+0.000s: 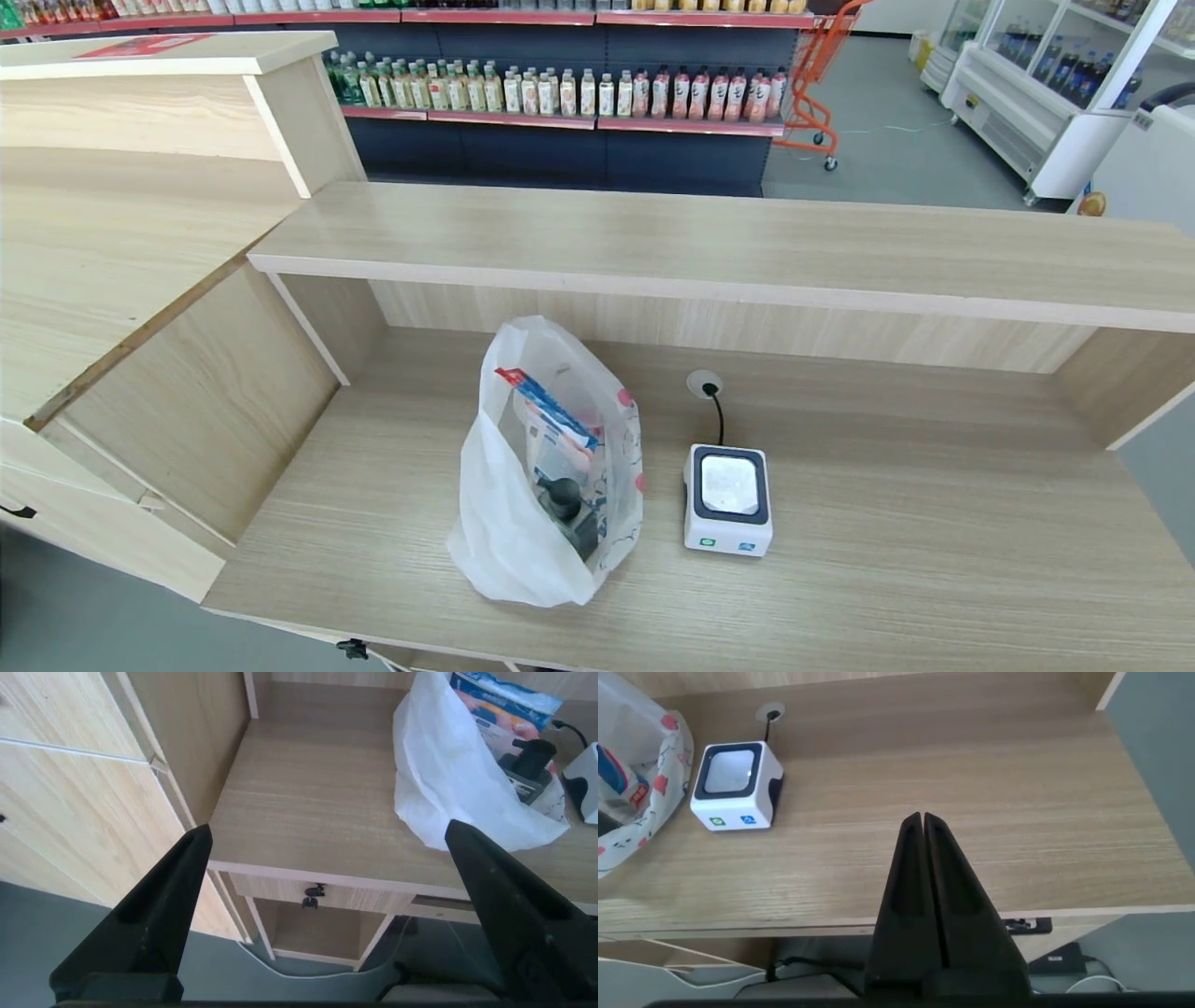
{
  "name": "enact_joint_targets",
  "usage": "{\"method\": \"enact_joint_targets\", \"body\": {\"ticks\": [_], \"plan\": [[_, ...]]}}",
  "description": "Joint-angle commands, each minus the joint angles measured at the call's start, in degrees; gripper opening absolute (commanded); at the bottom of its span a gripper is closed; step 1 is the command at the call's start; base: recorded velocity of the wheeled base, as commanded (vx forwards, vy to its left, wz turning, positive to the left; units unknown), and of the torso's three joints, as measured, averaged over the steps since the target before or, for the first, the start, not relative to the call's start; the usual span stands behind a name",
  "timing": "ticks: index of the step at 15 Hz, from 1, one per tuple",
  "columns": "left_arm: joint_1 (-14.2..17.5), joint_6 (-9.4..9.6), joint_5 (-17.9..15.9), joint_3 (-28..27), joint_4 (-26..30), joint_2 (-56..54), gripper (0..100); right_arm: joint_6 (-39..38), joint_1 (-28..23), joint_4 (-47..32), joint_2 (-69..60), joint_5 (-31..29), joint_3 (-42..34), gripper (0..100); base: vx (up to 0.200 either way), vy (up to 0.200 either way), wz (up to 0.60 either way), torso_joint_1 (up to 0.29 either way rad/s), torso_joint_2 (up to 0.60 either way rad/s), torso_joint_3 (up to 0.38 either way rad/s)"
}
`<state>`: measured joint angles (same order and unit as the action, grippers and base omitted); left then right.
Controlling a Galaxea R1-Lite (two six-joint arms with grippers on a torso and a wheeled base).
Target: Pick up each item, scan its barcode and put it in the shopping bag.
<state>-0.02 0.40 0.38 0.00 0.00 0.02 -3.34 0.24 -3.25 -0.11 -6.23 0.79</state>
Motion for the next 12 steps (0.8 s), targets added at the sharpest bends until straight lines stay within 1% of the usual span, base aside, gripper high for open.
{"method": "enact_joint_targets", "body": {"ticks": [1, 2, 5, 12], "plan": [[-0.06, -0.14, 0.15, 0.0, 0.0, -0.02, 100, 0.0, -0.07, 0.0, 0.2, -0.01, 0.0, 0, 0.0, 0.0, 0.0, 0.0, 0.0, 0.0], [-0.06, 0.21, -0.03, 0.0, 0.0, 0.24, 100, 0.0, -0.07, 0.0, 0.2, -0.01, 0.0, 0, 0.2, 0.0, 0.0, -0.002, 0.0, 0.007], [-0.06, 0.04, 0.06, 0.0, 0.0, -0.02, 100, 0.0, -0.07, 0.0, 0.2, -0.01, 0.0, 0, 0.2, 0.0, 0.0, -0.001, 0.0, 0.007], [0.02, -0.05, 0.06, 0.0, 0.0, -0.02, 100, 0.0, -0.07, 0.0, 0.2, -0.01, 0.0, 0, 0.0, 0.0, 0.0, 0.0, 0.0, 0.0]]}}
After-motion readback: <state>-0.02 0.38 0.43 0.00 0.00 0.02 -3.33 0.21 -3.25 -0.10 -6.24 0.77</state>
